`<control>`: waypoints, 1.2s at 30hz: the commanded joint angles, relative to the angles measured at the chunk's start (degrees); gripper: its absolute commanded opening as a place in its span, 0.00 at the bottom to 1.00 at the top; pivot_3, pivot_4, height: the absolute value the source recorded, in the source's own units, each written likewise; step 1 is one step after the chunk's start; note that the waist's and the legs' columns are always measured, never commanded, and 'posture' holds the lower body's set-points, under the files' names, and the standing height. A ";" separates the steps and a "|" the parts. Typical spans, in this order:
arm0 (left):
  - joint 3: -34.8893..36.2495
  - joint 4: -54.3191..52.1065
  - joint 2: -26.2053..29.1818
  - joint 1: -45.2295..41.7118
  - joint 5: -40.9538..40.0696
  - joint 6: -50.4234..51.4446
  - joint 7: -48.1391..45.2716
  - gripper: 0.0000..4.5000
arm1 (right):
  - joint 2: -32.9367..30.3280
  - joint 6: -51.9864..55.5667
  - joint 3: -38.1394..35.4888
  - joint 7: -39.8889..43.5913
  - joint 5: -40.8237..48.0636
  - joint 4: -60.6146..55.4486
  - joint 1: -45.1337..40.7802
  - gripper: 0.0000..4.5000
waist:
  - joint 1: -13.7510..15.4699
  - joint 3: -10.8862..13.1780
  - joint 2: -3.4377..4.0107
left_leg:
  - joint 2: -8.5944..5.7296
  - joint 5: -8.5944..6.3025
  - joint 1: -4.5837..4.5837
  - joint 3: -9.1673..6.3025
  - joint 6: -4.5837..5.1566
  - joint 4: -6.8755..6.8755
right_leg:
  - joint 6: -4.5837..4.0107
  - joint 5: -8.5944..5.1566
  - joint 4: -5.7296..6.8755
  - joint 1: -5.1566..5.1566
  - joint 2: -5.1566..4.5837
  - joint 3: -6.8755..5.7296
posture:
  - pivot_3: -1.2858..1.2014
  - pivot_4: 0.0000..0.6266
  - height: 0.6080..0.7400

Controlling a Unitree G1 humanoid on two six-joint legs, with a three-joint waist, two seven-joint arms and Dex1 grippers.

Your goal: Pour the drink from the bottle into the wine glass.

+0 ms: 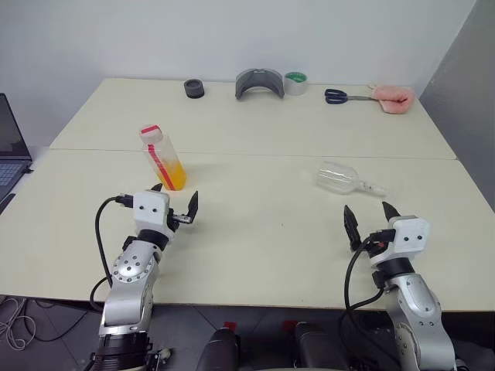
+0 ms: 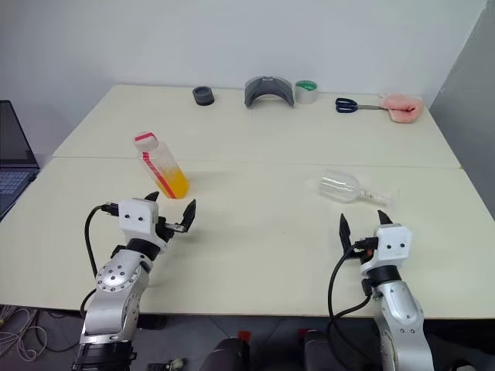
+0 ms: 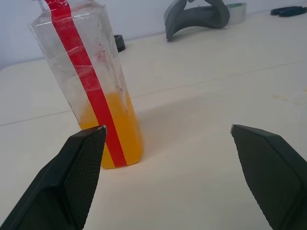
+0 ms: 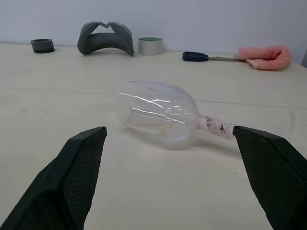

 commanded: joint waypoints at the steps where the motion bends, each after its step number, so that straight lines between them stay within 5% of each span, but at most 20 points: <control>1: 1.58 -2.81 -0.51 0.30 -1.35 0.31 0.82 0.99 | -2.85 0.12 1.39 5.36 2.72 -1.82 -1.77 1.00 | -0.02 0.00 0.00 | 0.00 0.00 0.00 0.01 0.00 0.00 | 0.00 0.00 0.00 0.00 0.00 0.01 | 0.52 0.24 1.00; 11: 3.61 0.40 0.32 -3.77 -1.54 5.02 2.15 0.99 | -16.08 9.50 6.31 22.98 12.49 -3.98 -14.64 1.00 | 0.09 0.00 -0.01 | -0.03 0.00 0.02 -0.07 0.01 0.03 | 0.00 0.00 -0.03 0.08 0.02 -0.08 | 0.52 0.24 1.00; 36: 4.25 9.10 1.85 -16.26 -1.63 6.01 3.80 0.99 | -21.31 18.96 10.21 31.82 20.05 -8.00 -20.27 1.00 | 0.07 0.00 -0.03 | -0.04 0.00 -0.03 -0.13 0.00 0.09 | 0.02 0.02 -0.04 0.08 -0.01 -0.13 | 0.52 0.24 1.00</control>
